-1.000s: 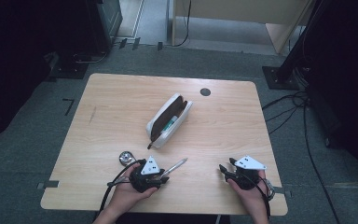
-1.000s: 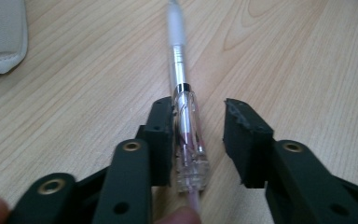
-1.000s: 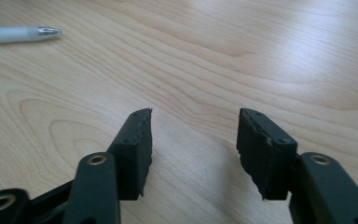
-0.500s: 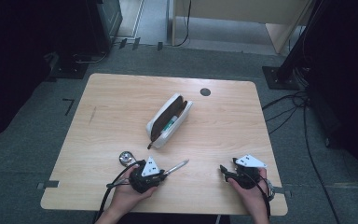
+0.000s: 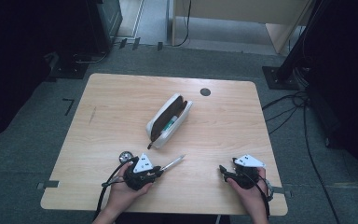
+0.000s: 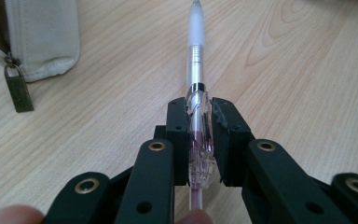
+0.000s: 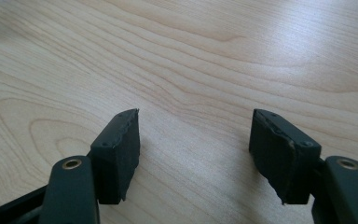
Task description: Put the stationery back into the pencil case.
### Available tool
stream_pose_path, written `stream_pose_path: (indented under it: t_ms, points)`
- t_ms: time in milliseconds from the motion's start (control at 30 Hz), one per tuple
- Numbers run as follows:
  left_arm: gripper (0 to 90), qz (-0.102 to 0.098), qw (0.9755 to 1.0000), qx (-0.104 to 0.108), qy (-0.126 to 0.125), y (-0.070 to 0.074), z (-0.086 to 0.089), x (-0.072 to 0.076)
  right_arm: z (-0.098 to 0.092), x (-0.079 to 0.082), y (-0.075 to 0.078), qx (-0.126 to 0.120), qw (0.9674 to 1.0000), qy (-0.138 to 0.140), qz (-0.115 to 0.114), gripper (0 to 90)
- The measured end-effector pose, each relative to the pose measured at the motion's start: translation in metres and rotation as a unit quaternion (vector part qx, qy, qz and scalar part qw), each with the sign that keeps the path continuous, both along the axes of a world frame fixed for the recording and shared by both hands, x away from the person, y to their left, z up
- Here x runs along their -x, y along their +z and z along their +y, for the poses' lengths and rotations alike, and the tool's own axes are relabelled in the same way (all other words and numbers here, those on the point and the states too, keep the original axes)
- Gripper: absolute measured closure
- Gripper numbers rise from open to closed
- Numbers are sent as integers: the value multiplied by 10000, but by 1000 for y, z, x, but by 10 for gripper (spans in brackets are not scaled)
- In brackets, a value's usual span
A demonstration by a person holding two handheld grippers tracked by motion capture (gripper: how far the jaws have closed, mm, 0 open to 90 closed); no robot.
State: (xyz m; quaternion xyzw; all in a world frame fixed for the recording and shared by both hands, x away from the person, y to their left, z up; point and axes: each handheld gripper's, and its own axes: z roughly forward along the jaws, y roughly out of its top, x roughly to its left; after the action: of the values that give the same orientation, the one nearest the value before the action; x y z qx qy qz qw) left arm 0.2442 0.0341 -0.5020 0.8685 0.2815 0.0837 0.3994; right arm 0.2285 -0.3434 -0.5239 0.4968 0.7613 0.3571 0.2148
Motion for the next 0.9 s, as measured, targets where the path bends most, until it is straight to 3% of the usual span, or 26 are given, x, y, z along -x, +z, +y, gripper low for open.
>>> stream_pose_path:
  t_ms: [900]
  points:
    - [786, -230, 9987, 445, 54, 44, 7, -8, 1, -1, 0, 27, 10000, -19, 5, 324]
